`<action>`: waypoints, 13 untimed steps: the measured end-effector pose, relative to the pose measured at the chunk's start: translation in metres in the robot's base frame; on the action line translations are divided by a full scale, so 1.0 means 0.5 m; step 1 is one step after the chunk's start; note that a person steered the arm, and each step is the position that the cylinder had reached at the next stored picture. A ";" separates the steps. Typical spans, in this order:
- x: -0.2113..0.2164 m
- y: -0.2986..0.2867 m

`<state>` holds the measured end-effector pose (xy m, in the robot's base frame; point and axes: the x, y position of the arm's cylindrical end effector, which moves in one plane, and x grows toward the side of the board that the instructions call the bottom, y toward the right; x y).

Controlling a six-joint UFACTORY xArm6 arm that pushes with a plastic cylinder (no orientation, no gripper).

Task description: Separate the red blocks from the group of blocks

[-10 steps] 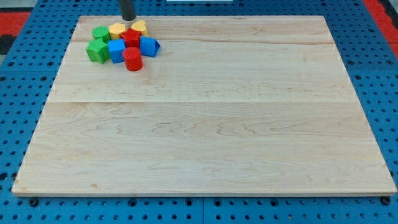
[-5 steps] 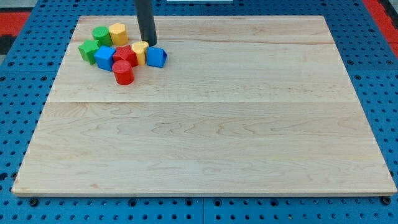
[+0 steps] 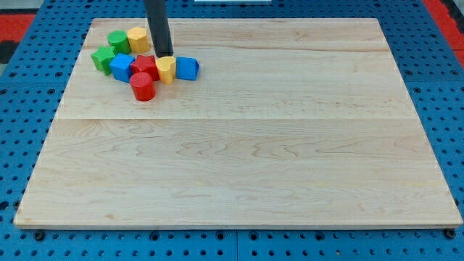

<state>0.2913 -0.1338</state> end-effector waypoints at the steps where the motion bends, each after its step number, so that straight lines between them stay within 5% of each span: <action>1: 0.003 -0.039; 6: 0.122 -0.020; 9: 0.364 -0.030; 11: 0.299 -0.067; 13: 0.354 -0.147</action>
